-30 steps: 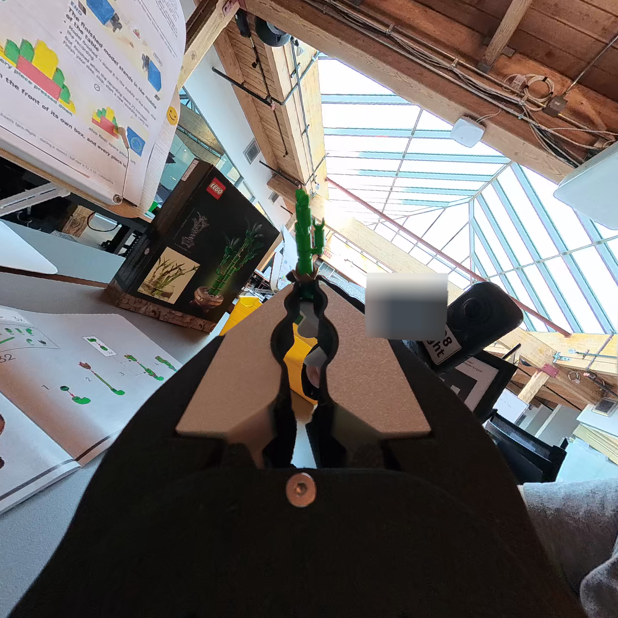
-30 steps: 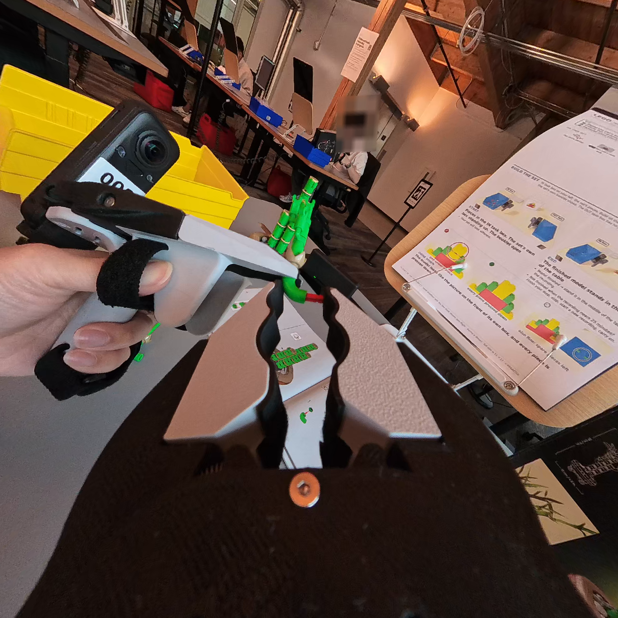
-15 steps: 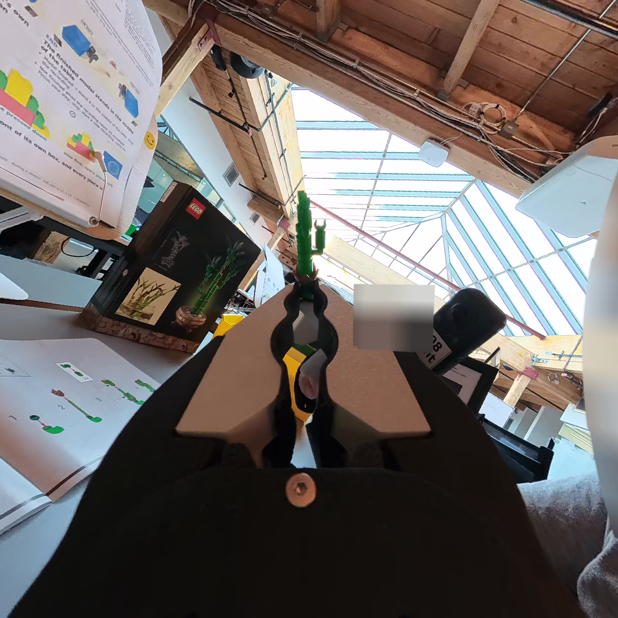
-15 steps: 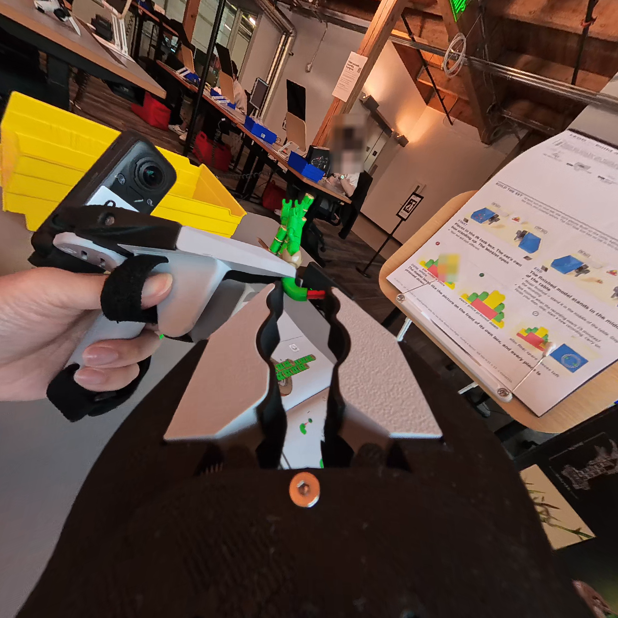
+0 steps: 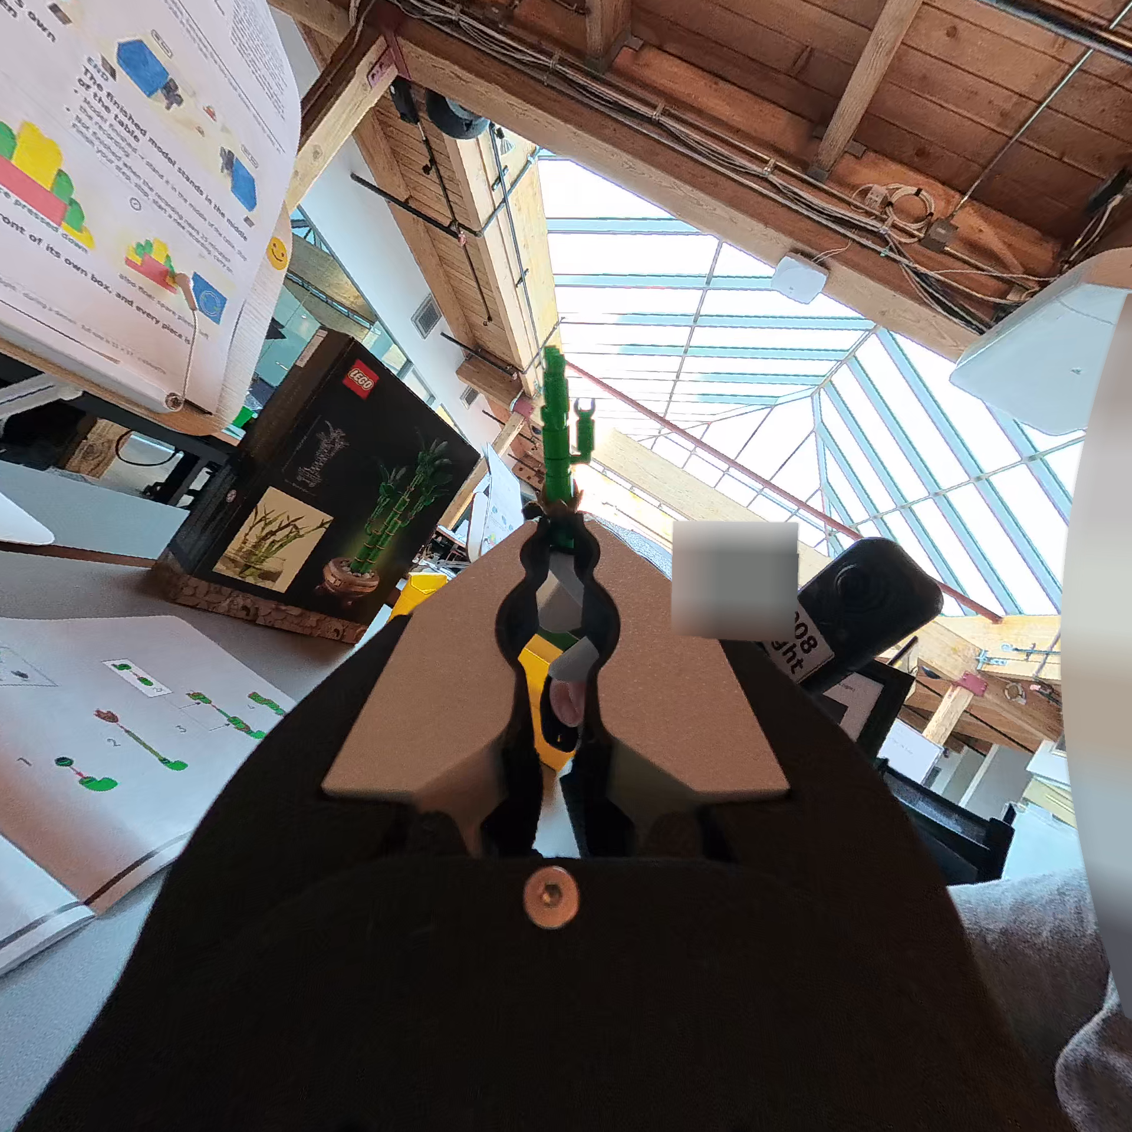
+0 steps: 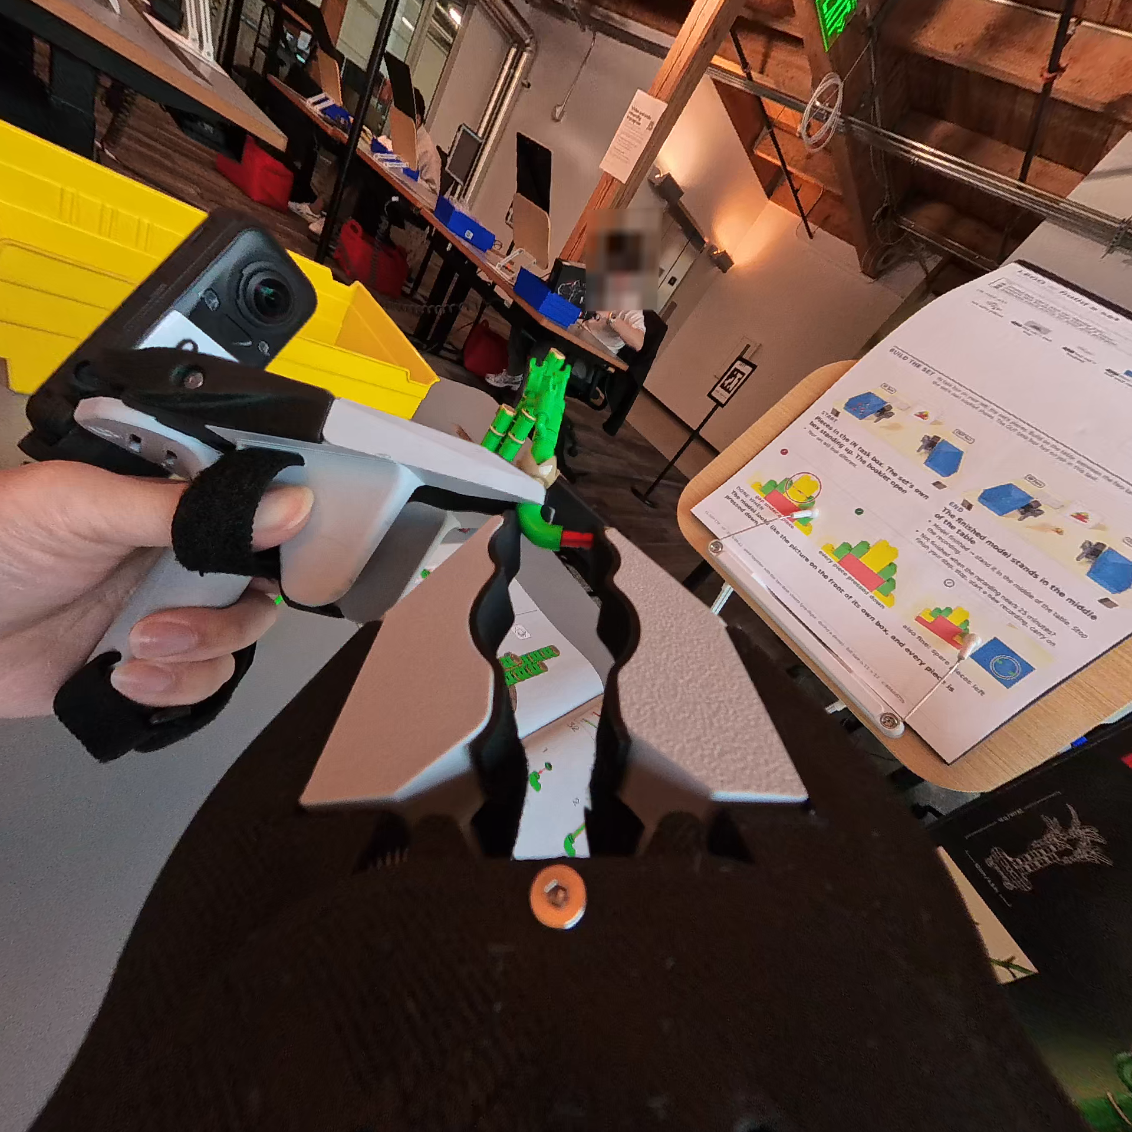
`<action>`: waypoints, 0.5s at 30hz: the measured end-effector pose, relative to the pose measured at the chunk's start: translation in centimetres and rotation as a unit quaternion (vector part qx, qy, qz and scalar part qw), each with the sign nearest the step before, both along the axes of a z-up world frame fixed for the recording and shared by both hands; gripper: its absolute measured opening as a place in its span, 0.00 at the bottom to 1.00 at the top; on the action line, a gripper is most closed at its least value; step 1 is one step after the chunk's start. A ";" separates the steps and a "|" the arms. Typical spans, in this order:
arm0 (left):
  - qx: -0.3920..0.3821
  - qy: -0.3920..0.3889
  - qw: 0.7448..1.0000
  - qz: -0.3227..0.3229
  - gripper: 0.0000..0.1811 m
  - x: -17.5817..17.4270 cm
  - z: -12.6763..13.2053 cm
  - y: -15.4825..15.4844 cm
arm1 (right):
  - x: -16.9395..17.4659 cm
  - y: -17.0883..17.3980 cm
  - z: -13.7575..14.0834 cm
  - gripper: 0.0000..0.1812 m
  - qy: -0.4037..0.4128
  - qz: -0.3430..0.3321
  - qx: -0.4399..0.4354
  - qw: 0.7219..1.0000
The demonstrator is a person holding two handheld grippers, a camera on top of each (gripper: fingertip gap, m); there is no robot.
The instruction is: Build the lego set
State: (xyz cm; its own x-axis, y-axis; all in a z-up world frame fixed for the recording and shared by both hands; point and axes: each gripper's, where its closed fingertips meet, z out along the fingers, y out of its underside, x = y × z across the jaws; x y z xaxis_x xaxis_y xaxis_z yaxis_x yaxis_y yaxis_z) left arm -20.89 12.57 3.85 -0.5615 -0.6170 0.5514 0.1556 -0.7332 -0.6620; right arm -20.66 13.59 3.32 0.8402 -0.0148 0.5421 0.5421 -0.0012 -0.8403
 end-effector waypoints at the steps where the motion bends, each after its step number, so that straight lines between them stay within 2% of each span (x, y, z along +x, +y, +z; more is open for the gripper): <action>1: -0.002 -0.002 1.000 -0.002 0.03 -0.1 0.1 0.1 | -0.1 0.1 0.2 0.13 0.006 0.004 0.005 1.000; 4: -0.007 0.016 1.000 -0.017 0.03 -0.1 0.1 0.6 | -0.2 0.5 0.0 0.13 0.047 0.026 -0.010 0.998; 7: -0.036 0.043 0.998 -0.030 0.03 -1.2 0.8 3.7 | 0.3 0.2 -0.8 0.14 0.043 0.034 -0.026 0.998; 9: -0.020 0.101 0.993 -0.061 0.03 -2.8 0.5 5.8 | 1.2 0.0 -1.1 0.14 0.065 0.044 -0.032 0.996; 11: 0.058 0.218 0.972 -0.058 0.03 -4.8 -2.2 7.8 | 2.1 -0.1 -1.1 0.14 0.097 0.055 -0.027 0.993; 13: 0.121 0.343 0.932 0.001 0.03 -7.2 -5.9 10.6 | 3.1 0.0 -1.8 0.13 0.121 0.059 -0.040 0.990; 15: 0.125 0.418 0.899 0.035 0.03 -9.7 -8.3 11.9 | 4.1 0.3 -2.8 0.13 0.122 0.047 -0.054 0.990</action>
